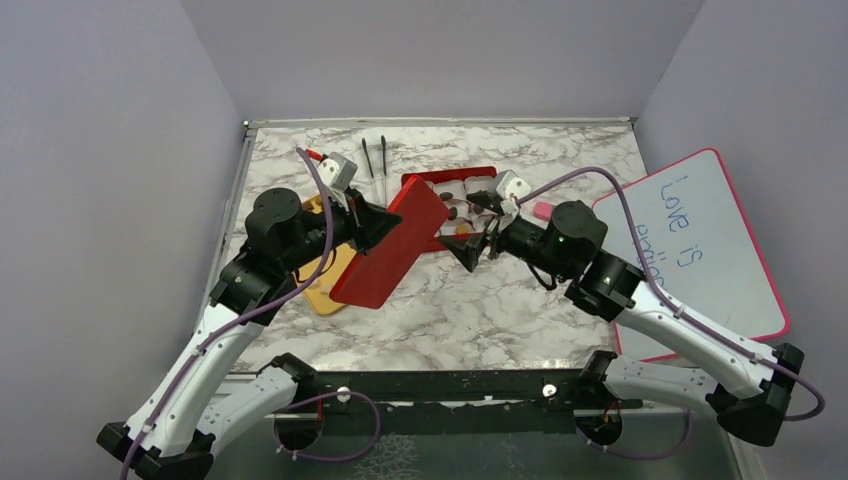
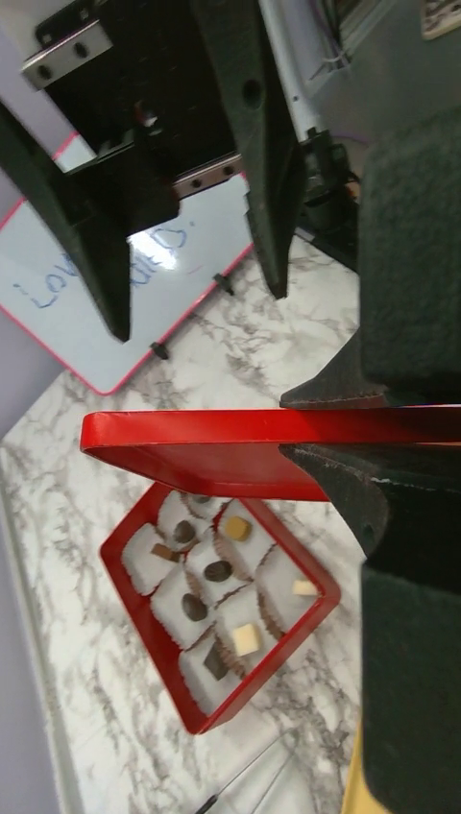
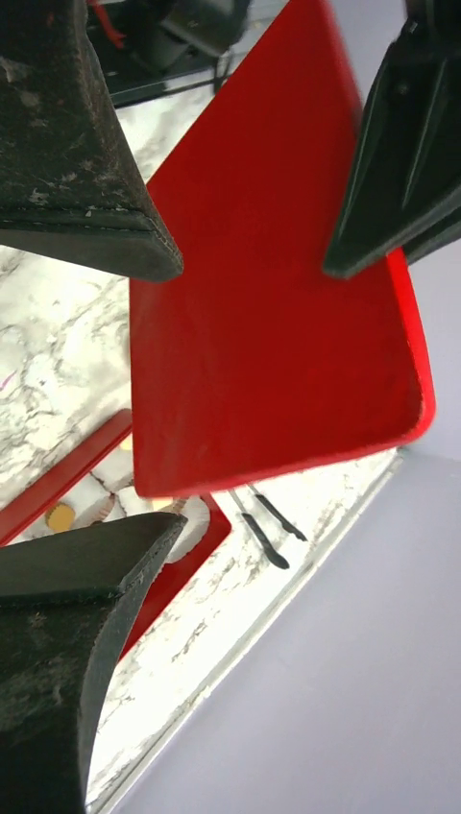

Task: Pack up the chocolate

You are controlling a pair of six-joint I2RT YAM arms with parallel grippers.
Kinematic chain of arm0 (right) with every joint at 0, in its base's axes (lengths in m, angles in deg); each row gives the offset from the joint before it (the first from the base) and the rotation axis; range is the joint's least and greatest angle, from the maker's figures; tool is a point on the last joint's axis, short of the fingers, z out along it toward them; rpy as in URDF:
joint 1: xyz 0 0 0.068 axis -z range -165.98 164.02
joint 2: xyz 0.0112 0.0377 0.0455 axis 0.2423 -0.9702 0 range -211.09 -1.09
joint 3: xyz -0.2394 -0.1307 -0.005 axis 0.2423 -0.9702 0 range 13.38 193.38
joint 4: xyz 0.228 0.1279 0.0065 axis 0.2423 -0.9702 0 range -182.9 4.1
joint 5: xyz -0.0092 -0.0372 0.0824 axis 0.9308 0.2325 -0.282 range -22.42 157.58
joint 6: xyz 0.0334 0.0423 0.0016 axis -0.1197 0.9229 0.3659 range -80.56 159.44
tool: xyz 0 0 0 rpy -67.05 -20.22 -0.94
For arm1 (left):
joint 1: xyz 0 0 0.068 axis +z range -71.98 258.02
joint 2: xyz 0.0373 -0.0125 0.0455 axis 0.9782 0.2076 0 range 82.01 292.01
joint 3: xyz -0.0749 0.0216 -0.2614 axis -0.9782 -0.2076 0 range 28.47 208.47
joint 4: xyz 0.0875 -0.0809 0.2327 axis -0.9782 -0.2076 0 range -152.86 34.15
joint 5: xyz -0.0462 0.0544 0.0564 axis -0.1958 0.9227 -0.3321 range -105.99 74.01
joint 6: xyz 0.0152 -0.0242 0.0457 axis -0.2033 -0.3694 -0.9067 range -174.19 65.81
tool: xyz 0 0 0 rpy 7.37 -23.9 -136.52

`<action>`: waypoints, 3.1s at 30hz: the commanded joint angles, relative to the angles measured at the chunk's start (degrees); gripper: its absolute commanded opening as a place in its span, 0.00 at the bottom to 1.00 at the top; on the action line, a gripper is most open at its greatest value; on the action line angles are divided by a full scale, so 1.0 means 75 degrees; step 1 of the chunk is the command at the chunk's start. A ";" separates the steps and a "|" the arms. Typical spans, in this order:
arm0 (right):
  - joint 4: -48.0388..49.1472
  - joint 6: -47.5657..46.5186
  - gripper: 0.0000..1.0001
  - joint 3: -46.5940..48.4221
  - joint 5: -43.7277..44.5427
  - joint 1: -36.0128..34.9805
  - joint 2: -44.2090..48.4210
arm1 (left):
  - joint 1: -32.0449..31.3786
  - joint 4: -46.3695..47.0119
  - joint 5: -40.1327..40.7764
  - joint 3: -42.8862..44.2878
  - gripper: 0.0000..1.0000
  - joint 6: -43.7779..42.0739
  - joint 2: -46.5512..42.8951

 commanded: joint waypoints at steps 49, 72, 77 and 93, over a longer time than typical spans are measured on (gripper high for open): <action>0.0994 -0.0763 0.19 -0.1037 -0.8330 0.2739 -0.1496 | -0.0006 -0.0184 -0.3074 -0.0663 0.00 -0.2350 -0.1877; 0.2004 0.2950 0.01 -0.1188 -0.6304 0.2759 -0.1582 | -0.0006 0.0451 0.2607 0.0302 0.88 -0.1221 -0.1198; 0.1939 0.4367 0.01 -0.0912 -0.5392 0.2796 -0.1731 | -0.0006 0.0181 0.3847 0.0376 0.98 -0.1172 -0.0455; 0.1146 0.7076 0.01 0.0401 -0.5098 0.4217 -0.3731 | 0.1731 0.0338 0.1684 0.1144 0.90 0.0494 0.2225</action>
